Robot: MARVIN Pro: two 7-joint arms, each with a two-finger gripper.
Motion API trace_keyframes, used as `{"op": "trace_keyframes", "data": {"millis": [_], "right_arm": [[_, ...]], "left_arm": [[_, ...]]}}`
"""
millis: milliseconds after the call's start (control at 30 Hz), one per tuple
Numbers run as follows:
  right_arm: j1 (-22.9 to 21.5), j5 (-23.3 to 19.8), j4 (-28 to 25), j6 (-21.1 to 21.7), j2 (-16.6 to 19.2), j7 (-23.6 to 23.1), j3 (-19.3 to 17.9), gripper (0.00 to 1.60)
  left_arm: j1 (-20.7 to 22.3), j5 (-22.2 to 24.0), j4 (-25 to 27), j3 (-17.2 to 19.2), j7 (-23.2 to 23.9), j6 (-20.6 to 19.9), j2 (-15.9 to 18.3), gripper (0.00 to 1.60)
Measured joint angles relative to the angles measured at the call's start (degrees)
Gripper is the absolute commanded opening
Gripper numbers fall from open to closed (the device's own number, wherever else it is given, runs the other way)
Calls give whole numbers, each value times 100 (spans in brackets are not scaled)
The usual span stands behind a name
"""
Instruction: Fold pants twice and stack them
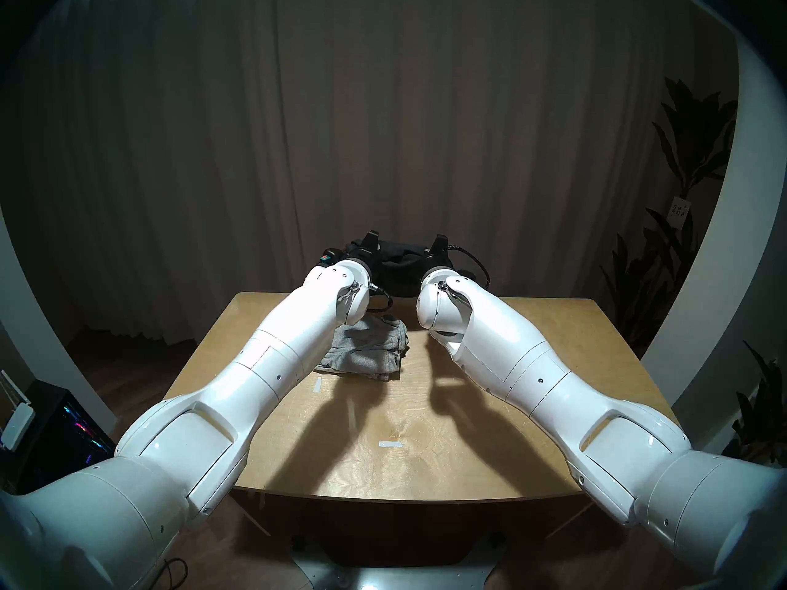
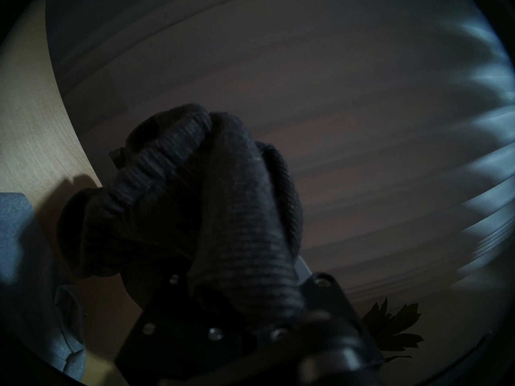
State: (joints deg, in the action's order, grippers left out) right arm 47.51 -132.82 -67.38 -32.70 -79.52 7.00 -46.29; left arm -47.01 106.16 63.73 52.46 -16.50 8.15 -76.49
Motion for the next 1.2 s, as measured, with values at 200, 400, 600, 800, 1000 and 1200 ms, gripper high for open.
{"op": "trace_keyframes", "data": {"millis": [200,400,600,800,1000,1200], "right_arm": [[61,7,-32,-56,-40,6,143,0],[90,16,-70,-91,-110,9,305,0],[126,37,-157,-159,-141,23,459,0],[190,51,-235,-229,-140,80,611,0],[237,57,-234,-168,-132,162,822,0],[326,60,-356,-117,-82,226,989,0]], "left_arm": [[-217,-48,340,21,-88,60,237,0],[-259,-88,411,51,-103,62,408,0],[-285,-86,422,63,-88,-52,536,0],[-419,-77,558,77,-92,-170,691,0],[-631,-90,679,77,-107,-226,863,0],[-975,35,897,168,-179,-217,1049,0]]}}
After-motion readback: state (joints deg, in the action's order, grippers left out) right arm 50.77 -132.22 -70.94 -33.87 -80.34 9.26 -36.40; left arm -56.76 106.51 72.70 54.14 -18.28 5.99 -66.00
